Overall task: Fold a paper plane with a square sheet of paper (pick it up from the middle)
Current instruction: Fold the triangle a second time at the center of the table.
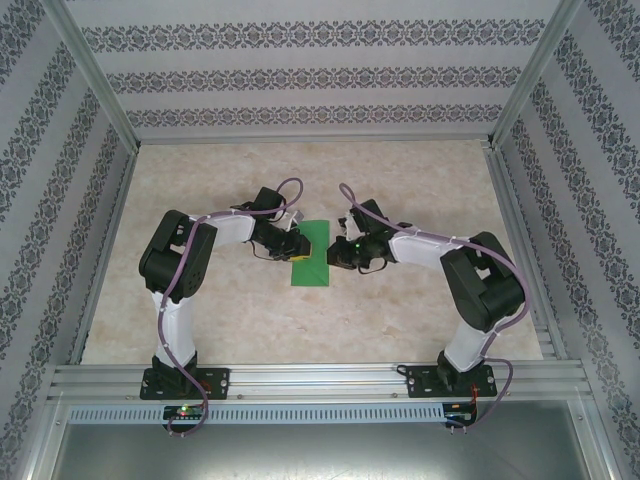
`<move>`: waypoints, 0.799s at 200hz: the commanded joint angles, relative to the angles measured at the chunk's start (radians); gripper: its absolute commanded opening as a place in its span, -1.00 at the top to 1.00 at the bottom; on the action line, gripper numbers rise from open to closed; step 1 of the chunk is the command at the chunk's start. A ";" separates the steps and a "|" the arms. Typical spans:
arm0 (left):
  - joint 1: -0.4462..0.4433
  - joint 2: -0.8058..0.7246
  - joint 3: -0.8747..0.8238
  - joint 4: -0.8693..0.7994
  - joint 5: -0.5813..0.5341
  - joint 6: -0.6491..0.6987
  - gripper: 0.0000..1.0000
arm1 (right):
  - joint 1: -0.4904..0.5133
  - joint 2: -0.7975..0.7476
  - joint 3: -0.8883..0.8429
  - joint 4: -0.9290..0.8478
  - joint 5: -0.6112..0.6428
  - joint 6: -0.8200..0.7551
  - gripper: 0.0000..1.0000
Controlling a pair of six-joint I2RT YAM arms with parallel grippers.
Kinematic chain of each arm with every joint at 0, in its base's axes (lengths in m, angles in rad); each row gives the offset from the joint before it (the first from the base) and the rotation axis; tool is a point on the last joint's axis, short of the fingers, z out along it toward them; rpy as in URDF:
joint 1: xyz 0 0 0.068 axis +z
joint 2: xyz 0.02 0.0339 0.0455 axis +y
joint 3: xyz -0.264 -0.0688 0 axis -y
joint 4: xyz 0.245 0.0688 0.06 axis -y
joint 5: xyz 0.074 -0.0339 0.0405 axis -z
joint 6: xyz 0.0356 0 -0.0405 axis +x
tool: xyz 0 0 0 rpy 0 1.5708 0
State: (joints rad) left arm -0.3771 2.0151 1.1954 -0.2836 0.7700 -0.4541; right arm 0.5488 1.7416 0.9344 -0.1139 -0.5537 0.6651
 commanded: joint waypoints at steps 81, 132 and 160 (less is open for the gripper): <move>0.018 0.034 0.001 -0.087 -0.067 0.032 0.52 | 0.039 0.120 -0.005 0.006 -0.017 -0.036 0.80; 0.020 0.043 0.015 -0.092 -0.069 0.036 0.52 | 0.039 0.044 -0.118 -0.002 -0.009 -0.020 0.80; 0.020 0.050 0.021 -0.091 -0.065 0.035 0.52 | 0.027 -0.002 -0.183 0.001 -0.002 -0.012 0.81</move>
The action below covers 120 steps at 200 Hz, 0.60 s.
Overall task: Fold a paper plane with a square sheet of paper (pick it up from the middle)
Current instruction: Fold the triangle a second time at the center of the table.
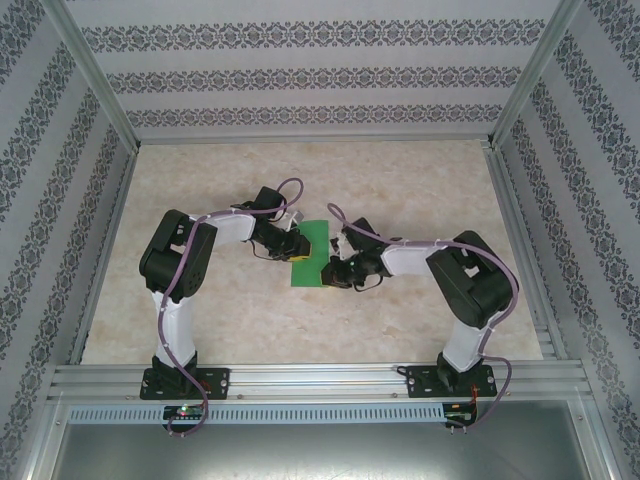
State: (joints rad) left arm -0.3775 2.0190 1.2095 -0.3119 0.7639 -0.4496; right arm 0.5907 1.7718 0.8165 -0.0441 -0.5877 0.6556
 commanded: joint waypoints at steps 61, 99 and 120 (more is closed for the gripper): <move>0.020 0.044 0.007 -0.063 -0.050 0.029 0.52 | -0.017 -0.133 -0.036 -0.007 -0.036 0.062 0.80; 0.020 0.034 0.000 -0.049 -0.044 0.017 0.52 | -0.014 -0.043 0.042 0.081 -0.059 0.104 0.80; 0.020 0.031 -0.003 -0.049 -0.041 0.017 0.52 | -0.012 0.022 0.097 0.083 -0.057 0.094 0.80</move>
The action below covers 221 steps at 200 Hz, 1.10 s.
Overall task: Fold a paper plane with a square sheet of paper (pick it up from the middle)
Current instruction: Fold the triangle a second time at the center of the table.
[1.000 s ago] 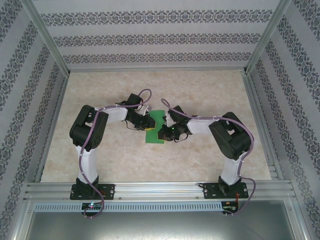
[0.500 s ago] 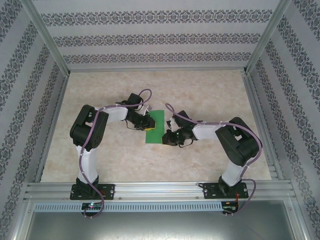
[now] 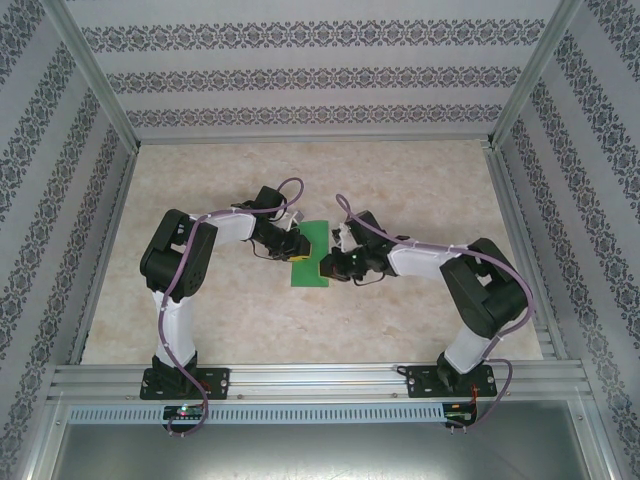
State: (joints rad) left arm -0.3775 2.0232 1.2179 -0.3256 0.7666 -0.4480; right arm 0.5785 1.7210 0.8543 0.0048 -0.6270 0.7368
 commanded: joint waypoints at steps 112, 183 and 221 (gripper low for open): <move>0.019 0.006 -0.009 -0.062 -0.042 0.028 0.51 | -0.016 0.048 -0.006 -0.175 0.099 -0.129 0.80; 0.019 -0.017 0.021 -0.078 -0.031 0.024 0.50 | -0.070 -0.042 -0.008 -0.124 0.056 -0.098 0.68; 0.018 -0.039 0.035 -0.087 -0.027 0.023 0.47 | -0.092 0.008 0.044 -0.107 0.044 -0.104 0.41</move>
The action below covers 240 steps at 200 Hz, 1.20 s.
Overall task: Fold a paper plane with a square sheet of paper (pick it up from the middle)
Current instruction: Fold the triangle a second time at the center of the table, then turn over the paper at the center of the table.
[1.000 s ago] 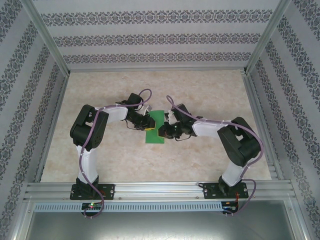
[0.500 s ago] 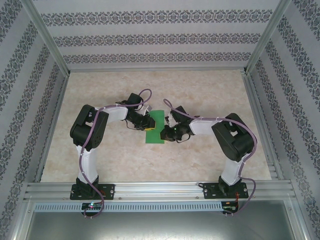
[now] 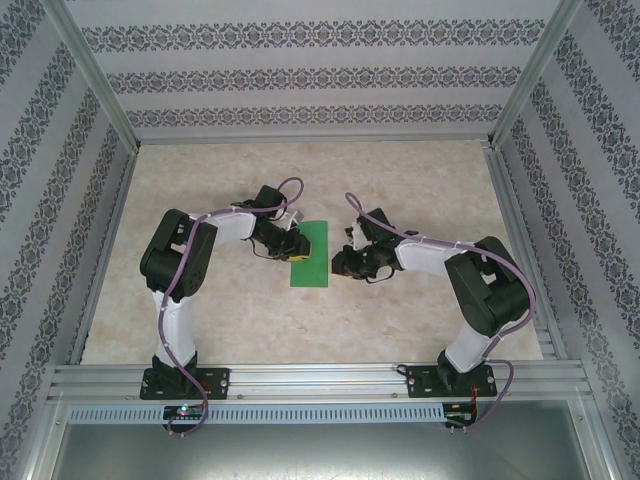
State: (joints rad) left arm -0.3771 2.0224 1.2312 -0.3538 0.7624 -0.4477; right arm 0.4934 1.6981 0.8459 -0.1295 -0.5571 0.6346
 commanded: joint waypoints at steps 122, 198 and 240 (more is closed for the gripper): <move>0.020 -0.133 0.010 -0.097 -0.055 0.044 0.30 | 0.005 0.165 0.189 0.026 -0.090 -0.035 0.26; 0.035 -0.275 -0.060 -0.112 -0.143 0.045 -0.12 | 0.029 0.203 0.174 0.093 -0.152 -0.046 0.36; 0.049 -0.306 -0.139 -0.024 -0.087 0.008 -0.23 | 0.046 0.247 0.202 0.114 -0.180 -0.059 0.41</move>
State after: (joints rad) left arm -0.3443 1.7378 1.1461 -0.4278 0.6476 -0.4198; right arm 0.5171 1.9083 1.0168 -0.0456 -0.6964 0.6064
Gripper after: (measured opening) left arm 0.599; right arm 0.305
